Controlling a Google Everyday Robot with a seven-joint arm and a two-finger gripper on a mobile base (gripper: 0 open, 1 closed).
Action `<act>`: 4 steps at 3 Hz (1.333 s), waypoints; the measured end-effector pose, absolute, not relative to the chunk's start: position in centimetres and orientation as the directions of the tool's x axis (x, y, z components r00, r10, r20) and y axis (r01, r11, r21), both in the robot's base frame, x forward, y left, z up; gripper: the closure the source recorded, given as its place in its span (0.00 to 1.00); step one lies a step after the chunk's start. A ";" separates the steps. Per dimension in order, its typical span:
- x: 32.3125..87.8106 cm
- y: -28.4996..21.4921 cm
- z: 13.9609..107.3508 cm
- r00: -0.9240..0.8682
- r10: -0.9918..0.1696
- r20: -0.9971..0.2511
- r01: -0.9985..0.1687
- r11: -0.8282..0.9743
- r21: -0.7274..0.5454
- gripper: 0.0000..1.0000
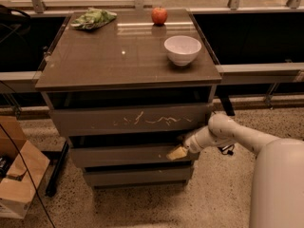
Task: Open middle drawer
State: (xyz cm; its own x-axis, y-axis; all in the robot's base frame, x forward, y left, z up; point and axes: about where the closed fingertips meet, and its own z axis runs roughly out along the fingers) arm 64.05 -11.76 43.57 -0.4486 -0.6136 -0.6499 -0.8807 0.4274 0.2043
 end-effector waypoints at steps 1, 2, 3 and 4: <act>64.0 -11.8 43.9 -0.449 -0.614 -0.650 -0.881 0.427 0.204 0.65; 62.2 -11.1 43.5 -0.448 -0.651 -0.613 -0.888 0.405 0.219 0.63; 62.2 -11.1 43.5 -0.448 -0.651 -0.613 -0.888 0.405 0.219 0.40; 62.2 -11.1 43.5 -0.448 -0.651 -0.613 -0.888 0.405 0.219 0.17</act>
Offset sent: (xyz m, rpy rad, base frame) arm -0.2208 0.0522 -0.0207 -0.4213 0.3906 0.4021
